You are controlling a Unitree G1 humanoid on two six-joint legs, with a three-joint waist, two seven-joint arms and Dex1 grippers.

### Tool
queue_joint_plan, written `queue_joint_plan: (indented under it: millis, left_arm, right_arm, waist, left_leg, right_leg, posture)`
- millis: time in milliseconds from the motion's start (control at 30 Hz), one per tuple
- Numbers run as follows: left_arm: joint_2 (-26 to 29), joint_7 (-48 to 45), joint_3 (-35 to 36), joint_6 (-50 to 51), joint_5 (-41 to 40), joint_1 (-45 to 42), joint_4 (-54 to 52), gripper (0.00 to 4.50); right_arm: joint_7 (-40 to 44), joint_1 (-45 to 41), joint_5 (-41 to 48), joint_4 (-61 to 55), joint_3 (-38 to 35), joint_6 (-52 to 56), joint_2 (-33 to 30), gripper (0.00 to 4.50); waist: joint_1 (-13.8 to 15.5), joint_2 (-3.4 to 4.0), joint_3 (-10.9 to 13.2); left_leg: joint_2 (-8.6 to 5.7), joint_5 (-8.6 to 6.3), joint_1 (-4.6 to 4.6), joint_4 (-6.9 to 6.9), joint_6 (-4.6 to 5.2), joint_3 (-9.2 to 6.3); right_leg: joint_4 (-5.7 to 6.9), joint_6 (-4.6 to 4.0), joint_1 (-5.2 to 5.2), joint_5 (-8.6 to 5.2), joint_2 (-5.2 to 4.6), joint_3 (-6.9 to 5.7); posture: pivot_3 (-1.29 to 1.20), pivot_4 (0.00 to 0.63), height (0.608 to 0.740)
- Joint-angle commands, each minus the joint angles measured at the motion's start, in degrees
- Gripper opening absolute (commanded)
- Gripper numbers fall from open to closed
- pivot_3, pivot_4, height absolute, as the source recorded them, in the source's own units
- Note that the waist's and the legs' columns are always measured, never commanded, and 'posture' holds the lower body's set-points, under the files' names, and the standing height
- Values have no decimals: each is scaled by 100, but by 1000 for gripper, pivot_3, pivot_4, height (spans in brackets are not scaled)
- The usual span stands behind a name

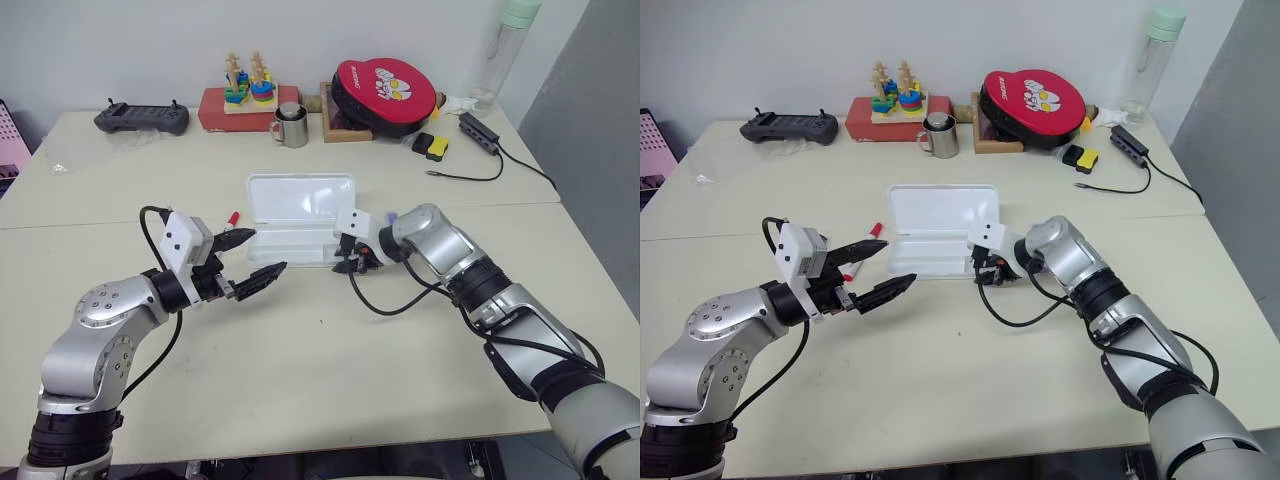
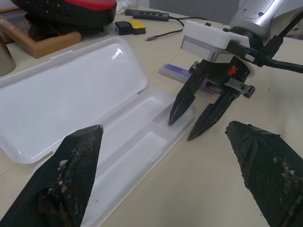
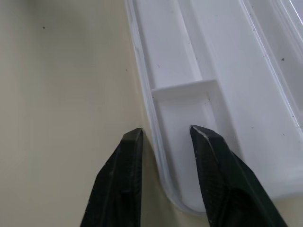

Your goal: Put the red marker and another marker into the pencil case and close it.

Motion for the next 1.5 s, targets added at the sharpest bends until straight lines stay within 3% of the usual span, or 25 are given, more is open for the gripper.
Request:
queue_joint_plan:
  millis: [33,167,333,733,1067,1233,1500]
  left_arm:
    - [82,3,172,-152,4,12,-135,4500]
    - [104,-6,191,-171,2,46,-121,4500]
    - [274,-33,441,-172,-5,266,-120,4500]
    - [525,-72,1178,-20,-62,1213,-181,4500]
    - [537,5,1161,46,-17,1205,-27,4500]
    - [561,239,1151,145,123,1090,218,4500]
    - [541,842,606,384,879,257,1308,4500]
  right_arm:
    - [-26,-74,-149,216,-108,-167,49,596]
    - [57,-93,-181,217,-172,-326,22,59]
    - [316,86,-202,-349,-182,-501,-152,59]
    - [853,1650,-33,-3728,81,713,-828,59]
    - [751,2109,-56,-4386,288,829,-1059,59]
    - [607,2018,53,-4315,90,863,-971,1212]
    - [406,1588,1298,-4884,-1068,1564,-488,3229]
  waist:
    - [-7,0,0]
    - [-2,1,0]
    - [-4,3,2]
    - [16,4,3]
    - [37,4,3]
    - [38,4,3]
    - [42,5,3]
  left_leg:
    - [0,0,2,0,0,-1]
    - [-1,0,5,-1,0,-7]
    - [-2,0,5,-2,0,-14]
    - [-4,0,1,-11,0,-34]
    - [-8,0,1,-15,0,-41]
    - [-8,0,2,-15,0,-43]
    - [-12,0,2,-14,-1,-57]
  right_leg:
    - [0,0,2,0,0,0]
    - [1,0,9,0,0,-4]
    - [0,0,9,0,0,-8]
    - [-6,0,9,0,1,-15]
    - [-6,0,12,0,1,-15]
    - [-6,0,12,0,1,-16]
    - [-5,0,16,0,1,-28]
  posture:
    - [0,150,740]
    - [0,150,740]
    - [0,150,740]
    - [0,150,740]
    - [0,150,740]
    - [0,150,740]
    - [0,150,740]
